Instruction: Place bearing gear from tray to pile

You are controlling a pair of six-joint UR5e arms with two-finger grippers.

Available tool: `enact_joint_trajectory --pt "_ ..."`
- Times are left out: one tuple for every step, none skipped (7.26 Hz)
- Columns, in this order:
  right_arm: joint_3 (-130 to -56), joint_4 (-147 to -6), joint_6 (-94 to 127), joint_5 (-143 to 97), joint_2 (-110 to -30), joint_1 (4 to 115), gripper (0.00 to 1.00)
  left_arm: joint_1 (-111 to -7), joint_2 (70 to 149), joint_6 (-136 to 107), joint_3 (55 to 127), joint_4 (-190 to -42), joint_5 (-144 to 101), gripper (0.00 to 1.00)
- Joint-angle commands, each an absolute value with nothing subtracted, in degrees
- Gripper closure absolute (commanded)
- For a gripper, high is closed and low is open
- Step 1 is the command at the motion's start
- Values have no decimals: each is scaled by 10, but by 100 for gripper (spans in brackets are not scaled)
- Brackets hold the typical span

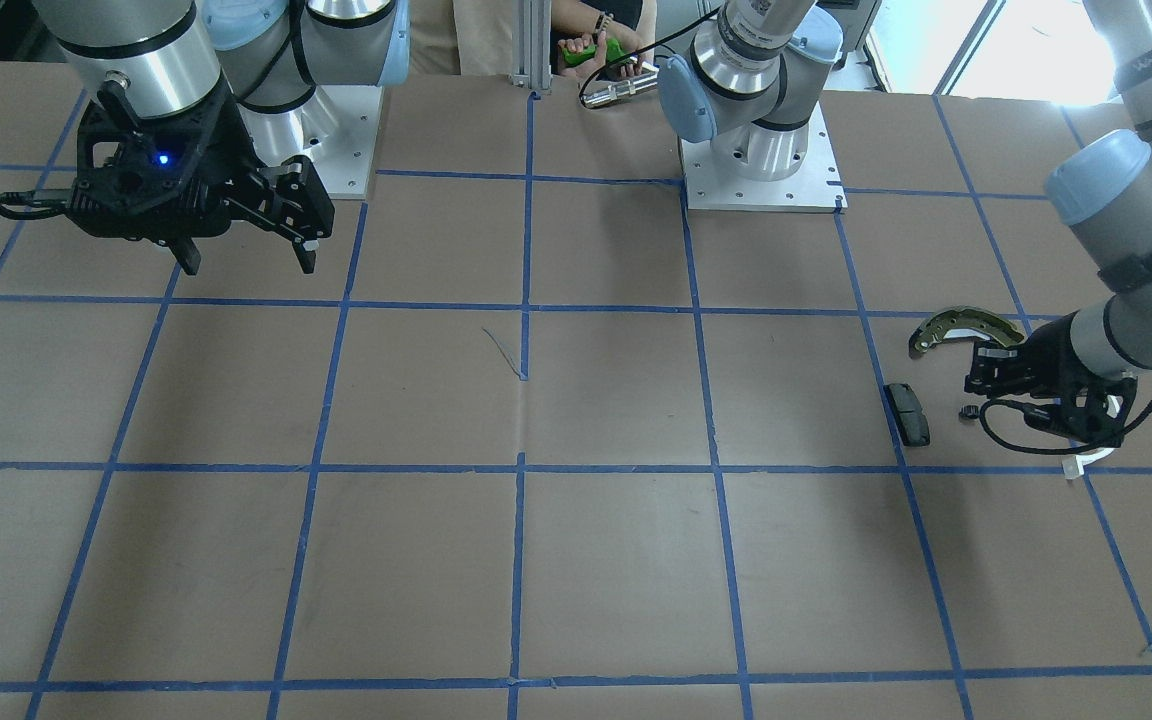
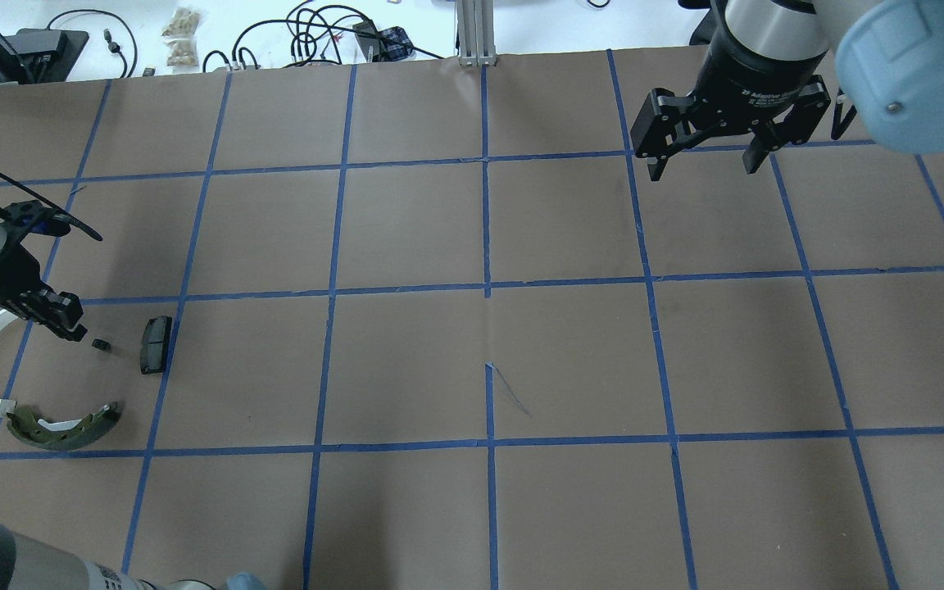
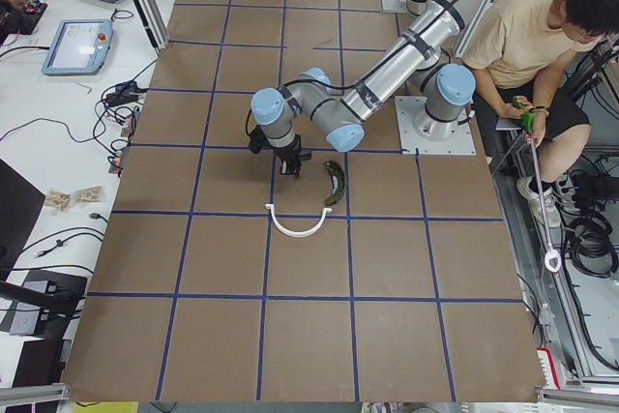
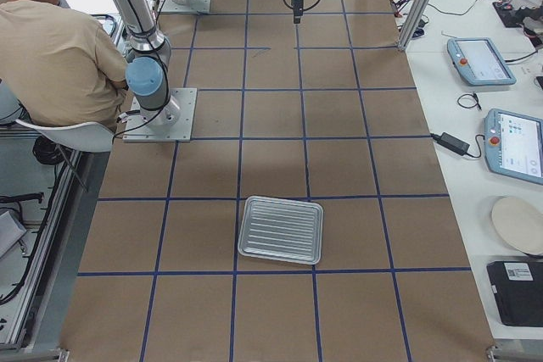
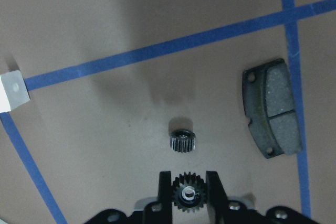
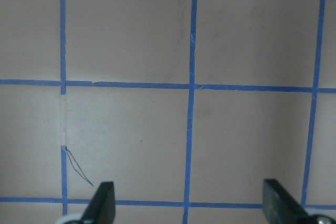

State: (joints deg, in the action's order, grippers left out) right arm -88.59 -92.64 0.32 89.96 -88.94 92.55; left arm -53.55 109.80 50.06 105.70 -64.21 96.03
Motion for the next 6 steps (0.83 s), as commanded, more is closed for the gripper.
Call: enact_joint_trajectory --pt "-886 -926 4 899 -889 925 0 -532 1112 507 1062 -623 961 100" --pt "-886 -926 4 899 -889 925 0 -531 1115 507 1059 -623 961 100" --pt "-886 -926 4 900 -889 925 0 -530 1118 511 1058 -616 961 100" --pt "-886 -926 4 899 -889 925 0 -529 1122 520 1060 -608 961 100" --pt "-886 -926 4 899 -889 925 0 -529 1124 521 1056 -607 961 100" --pt "-886 -926 4 899 -889 925 0 -529 1125 521 1057 -607 961 100"
